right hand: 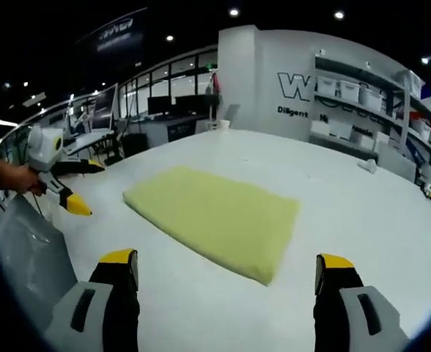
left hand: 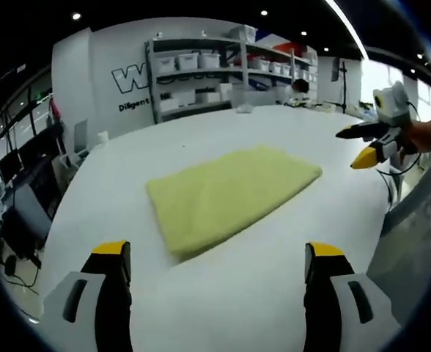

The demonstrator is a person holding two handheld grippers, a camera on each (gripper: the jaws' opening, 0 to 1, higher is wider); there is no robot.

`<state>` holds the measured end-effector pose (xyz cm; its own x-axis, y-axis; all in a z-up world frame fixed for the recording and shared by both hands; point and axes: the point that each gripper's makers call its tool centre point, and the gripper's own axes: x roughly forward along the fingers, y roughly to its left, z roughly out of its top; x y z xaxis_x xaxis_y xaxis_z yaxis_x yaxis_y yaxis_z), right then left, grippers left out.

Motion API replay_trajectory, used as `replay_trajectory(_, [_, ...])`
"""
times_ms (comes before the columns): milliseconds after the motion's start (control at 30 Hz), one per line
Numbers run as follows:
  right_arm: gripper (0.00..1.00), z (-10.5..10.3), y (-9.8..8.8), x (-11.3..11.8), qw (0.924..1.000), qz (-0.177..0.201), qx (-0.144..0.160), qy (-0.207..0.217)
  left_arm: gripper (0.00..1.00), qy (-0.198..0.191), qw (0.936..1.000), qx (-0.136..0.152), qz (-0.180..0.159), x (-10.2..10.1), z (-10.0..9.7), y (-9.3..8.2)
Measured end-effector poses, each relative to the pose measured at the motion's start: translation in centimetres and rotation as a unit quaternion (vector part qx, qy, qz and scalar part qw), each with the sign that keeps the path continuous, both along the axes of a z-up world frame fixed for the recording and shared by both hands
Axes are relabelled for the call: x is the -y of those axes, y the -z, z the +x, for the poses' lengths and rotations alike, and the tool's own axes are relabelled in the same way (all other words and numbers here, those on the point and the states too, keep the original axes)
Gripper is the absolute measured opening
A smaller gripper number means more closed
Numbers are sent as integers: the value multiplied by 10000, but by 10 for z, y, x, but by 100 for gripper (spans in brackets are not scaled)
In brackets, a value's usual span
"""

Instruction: Fold the garment on the visible template until the final outline fits inside the template.

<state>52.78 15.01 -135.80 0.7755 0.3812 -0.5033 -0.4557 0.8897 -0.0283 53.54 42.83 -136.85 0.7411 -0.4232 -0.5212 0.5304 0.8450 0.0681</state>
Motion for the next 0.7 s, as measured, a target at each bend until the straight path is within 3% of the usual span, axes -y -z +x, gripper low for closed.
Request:
replay_trajectory(167, [99,-7,2,2,10000,12,-14,45,99,-98,9999,-90,-96,-3,-6,6])
replay_trajectory(333, [99,-10,2,6,9999,-6,48,140,99,-102,9998,-62,-147,-2,-5,1])
replay_trajectory(533, [99,-13,-8,8,9984,323,260,378,99,-100,9998,-32,-176,-5,-6,-2])
replay_trajectory(700, [99,-20,-5,4,9983,327,257,405,99,-201,9994,-67,-270,-8,-6,-1])
